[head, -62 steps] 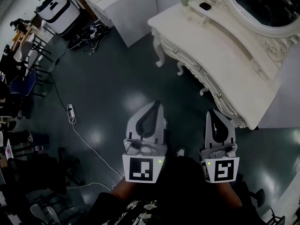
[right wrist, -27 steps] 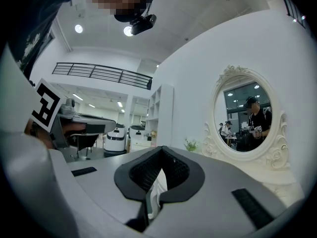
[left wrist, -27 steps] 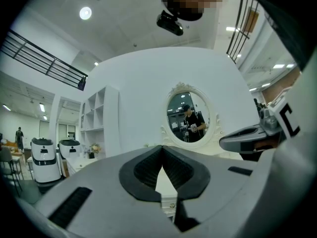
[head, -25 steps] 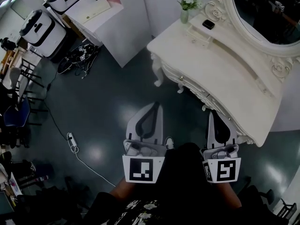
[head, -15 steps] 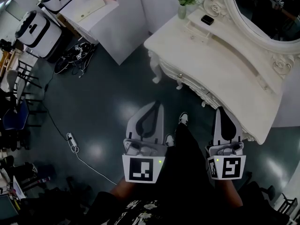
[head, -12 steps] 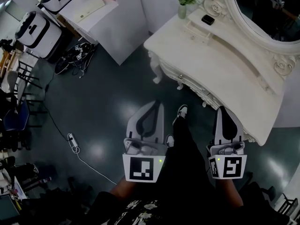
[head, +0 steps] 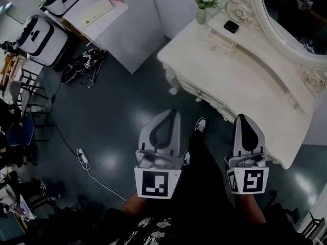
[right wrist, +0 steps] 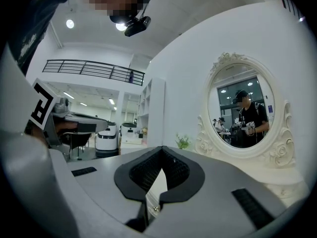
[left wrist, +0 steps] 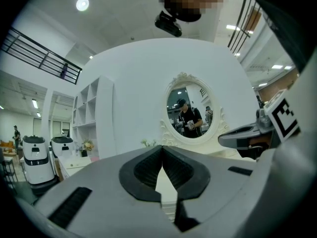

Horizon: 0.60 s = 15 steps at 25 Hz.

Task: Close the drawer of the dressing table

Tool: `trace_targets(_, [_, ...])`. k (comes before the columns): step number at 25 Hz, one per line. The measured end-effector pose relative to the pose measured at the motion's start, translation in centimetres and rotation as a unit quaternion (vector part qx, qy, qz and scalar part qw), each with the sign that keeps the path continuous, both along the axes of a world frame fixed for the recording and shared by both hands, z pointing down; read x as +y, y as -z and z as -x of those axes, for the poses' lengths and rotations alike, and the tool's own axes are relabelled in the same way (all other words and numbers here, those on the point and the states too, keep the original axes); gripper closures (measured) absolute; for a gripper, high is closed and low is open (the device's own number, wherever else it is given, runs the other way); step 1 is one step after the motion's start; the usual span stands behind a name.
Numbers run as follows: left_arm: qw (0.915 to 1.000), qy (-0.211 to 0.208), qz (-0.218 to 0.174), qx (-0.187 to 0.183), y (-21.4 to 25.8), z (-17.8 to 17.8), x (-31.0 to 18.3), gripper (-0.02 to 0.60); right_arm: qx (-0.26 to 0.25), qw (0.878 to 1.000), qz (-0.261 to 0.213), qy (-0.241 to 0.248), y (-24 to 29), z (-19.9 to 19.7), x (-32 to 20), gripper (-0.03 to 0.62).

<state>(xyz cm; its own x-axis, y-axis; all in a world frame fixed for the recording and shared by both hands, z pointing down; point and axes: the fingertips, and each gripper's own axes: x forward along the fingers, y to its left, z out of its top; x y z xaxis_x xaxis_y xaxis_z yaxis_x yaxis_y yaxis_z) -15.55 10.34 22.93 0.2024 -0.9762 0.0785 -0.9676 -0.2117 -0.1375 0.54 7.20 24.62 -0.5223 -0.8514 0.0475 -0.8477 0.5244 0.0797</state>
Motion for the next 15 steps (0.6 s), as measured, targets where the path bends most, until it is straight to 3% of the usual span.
trace_targets(7, [0.9999, -0.001, 0.0, 0.016, -0.4, 0.0, -4.3, 0.577, 0.007, 1.0, 0.005, -0.005, -0.6, 0.2, -4.3, 0.597])
trace_targets(15, [1.0, -0.004, 0.006, 0.005, -0.2, 0.5, -9.1, 0.577, 0.002, 1.0, 0.013, -0.004, -0.8, 1.0, -9.1, 0.597])
